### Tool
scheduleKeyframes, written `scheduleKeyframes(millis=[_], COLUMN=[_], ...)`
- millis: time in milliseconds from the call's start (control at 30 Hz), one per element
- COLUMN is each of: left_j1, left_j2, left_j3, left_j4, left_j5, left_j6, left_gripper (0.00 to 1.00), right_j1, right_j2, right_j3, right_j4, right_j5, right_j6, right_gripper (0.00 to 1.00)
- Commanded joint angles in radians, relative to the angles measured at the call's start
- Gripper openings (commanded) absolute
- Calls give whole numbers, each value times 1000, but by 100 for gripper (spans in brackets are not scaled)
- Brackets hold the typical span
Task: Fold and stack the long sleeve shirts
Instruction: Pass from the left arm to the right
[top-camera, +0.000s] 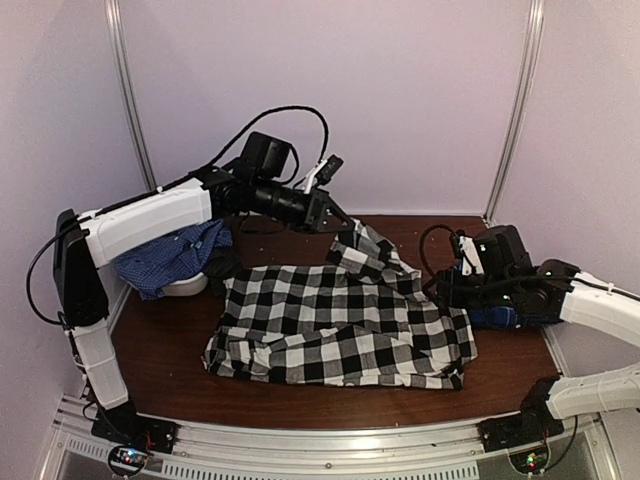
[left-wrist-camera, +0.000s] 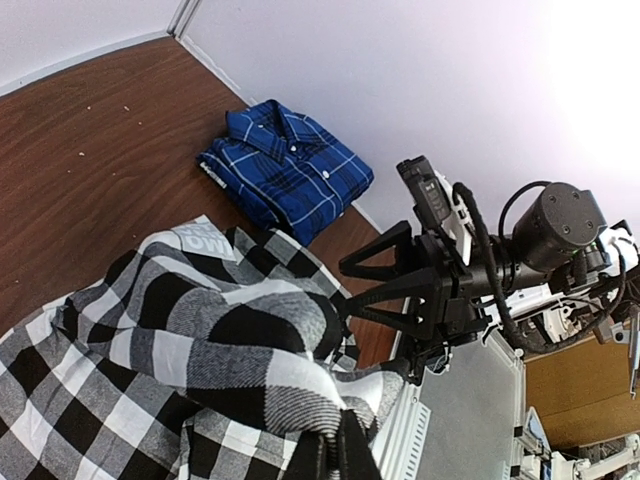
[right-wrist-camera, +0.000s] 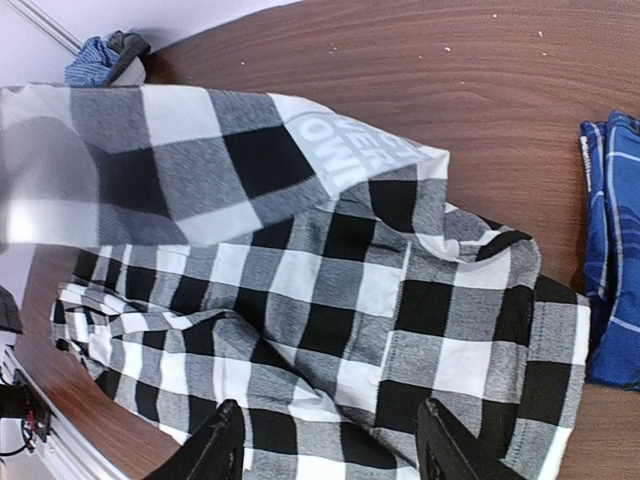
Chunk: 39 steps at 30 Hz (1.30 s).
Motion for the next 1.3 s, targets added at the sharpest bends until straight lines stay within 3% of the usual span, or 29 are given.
scheduleKeyframes(millis=[0, 233, 733, 1267], left_j1=[-13, -13, -13, -14], left_j2=[-19, 0, 2, 7], left_j3=[-31, -20, 1, 12], left_j4=[107, 117, 52, 53], left_j5=[6, -8, -66, -92], left_j6=[-49, -63, -55, -68], left_gripper=[0, 0, 0, 0], right_j1=[-3, -2, 2, 2], right_j2=[-12, -17, -144, -124], right_j3=[13, 10, -129, -165], right_j4=[93, 144, 214, 243], right_j5=[-108, -159, -152, -166], right_j6=[21, 38, 68, 55], right_gripper=[61, 66, 67, 68])
